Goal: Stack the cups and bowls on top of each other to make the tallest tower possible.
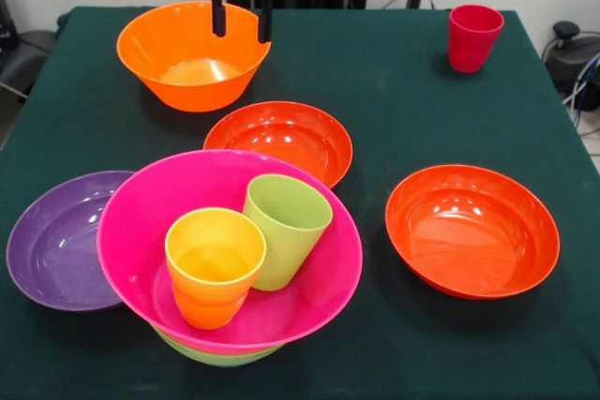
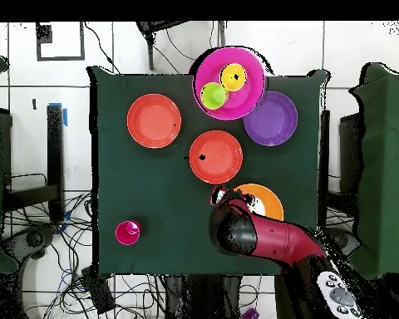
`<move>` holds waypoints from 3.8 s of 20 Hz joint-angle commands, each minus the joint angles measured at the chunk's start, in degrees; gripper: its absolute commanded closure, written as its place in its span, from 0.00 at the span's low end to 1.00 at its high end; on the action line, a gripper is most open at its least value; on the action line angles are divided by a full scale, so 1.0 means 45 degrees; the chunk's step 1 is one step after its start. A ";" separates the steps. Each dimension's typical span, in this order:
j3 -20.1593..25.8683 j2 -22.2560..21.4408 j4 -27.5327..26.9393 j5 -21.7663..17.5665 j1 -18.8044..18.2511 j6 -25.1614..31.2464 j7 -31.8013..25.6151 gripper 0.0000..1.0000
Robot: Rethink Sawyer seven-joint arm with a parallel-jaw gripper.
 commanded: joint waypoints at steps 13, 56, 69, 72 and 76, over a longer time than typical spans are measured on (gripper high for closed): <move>-0.0018 0.1369 -0.0661 0.0642 0.0720 0.0821 0.1772 0.00; -0.0951 0.2403 -0.1112 0.0984 0.1246 0.0193 0.1339 0.00; -0.0978 0.2664 -0.1088 0.0689 0.0954 0.0044 0.1120 0.00; -0.0986 0.2748 -0.1222 0.0627 0.0930 0.0123 0.0991 0.00; -0.0750 0.2709 -0.1082 0.0592 0.0706 0.0072 0.0985 1.00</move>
